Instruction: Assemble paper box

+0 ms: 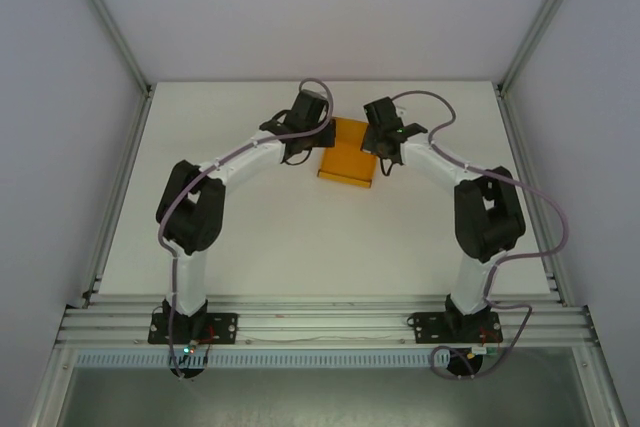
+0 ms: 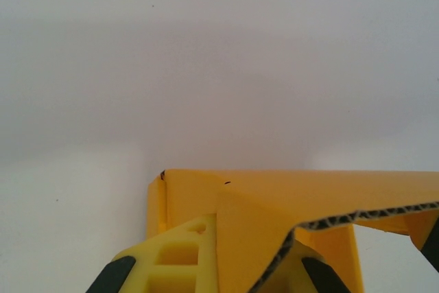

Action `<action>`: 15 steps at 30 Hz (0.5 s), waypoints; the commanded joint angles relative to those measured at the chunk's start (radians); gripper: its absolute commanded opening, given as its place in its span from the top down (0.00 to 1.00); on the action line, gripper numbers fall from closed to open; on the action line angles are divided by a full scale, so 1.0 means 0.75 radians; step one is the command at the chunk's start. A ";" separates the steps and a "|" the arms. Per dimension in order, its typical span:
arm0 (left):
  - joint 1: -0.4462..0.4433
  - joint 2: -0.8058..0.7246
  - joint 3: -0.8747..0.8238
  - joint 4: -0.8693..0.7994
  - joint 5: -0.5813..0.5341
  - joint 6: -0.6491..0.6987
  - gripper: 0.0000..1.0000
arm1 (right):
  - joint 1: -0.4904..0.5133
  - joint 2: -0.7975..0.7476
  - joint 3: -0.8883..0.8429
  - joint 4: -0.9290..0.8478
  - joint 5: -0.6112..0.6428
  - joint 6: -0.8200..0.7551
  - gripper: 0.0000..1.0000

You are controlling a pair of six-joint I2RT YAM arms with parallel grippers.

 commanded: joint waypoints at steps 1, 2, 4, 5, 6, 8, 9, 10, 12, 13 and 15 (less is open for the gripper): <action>-0.039 0.049 -0.069 0.063 0.157 -0.091 1.00 | 0.063 -0.001 0.035 0.125 -0.041 0.061 1.00; -0.039 0.049 -0.087 0.097 0.186 -0.112 1.00 | 0.070 -0.001 0.026 0.132 -0.043 0.064 1.00; -0.039 0.052 -0.094 0.125 0.233 -0.145 1.00 | 0.087 -0.001 0.015 0.128 -0.045 0.048 1.00; -0.039 0.052 -0.097 0.137 0.247 -0.153 1.00 | 0.095 -0.001 0.018 0.109 -0.028 0.046 1.00; -0.041 0.049 -0.104 0.155 0.256 -0.163 1.00 | 0.101 -0.004 0.014 0.098 -0.013 0.046 1.00; -0.048 0.046 -0.115 0.185 0.279 -0.182 1.00 | 0.117 -0.020 -0.016 0.120 0.008 0.055 1.00; -0.053 0.048 -0.119 0.208 0.303 -0.187 1.00 | 0.125 -0.029 -0.037 0.147 0.001 0.062 1.00; -0.056 0.055 -0.119 0.228 0.323 -0.196 1.00 | 0.132 -0.033 -0.050 0.168 -0.003 0.064 1.00; -0.054 0.075 -0.106 0.248 0.377 -0.199 1.00 | 0.141 -0.030 -0.053 0.177 0.000 0.065 1.00; -0.055 0.080 -0.097 0.229 0.382 -0.199 1.00 | 0.143 -0.027 -0.048 0.164 0.009 0.063 1.00; -0.060 0.066 -0.111 0.181 0.307 -0.167 1.00 | 0.142 -0.035 -0.052 0.140 0.054 0.058 1.00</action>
